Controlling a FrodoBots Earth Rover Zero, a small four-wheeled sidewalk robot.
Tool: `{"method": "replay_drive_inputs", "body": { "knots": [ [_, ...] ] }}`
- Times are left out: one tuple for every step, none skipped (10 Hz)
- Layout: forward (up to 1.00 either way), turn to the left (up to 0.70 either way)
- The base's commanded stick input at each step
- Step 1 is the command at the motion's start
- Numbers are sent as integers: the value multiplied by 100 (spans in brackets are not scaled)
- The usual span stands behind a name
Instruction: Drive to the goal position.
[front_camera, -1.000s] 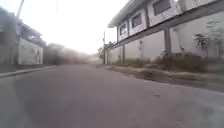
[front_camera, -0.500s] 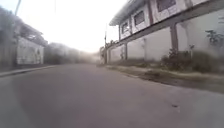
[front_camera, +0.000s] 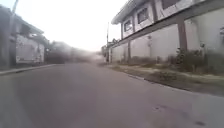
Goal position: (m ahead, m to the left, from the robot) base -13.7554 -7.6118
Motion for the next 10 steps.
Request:
{"method": "replay_drive_inputs", "body": {
  "knots": [
    [100,0],
    [100,0],
    [100,0],
    [100,0],
    [100,0],
    [100,0],
    [100,0],
    [100,0],
    [100,0],
    [100,0]
  ]
}}
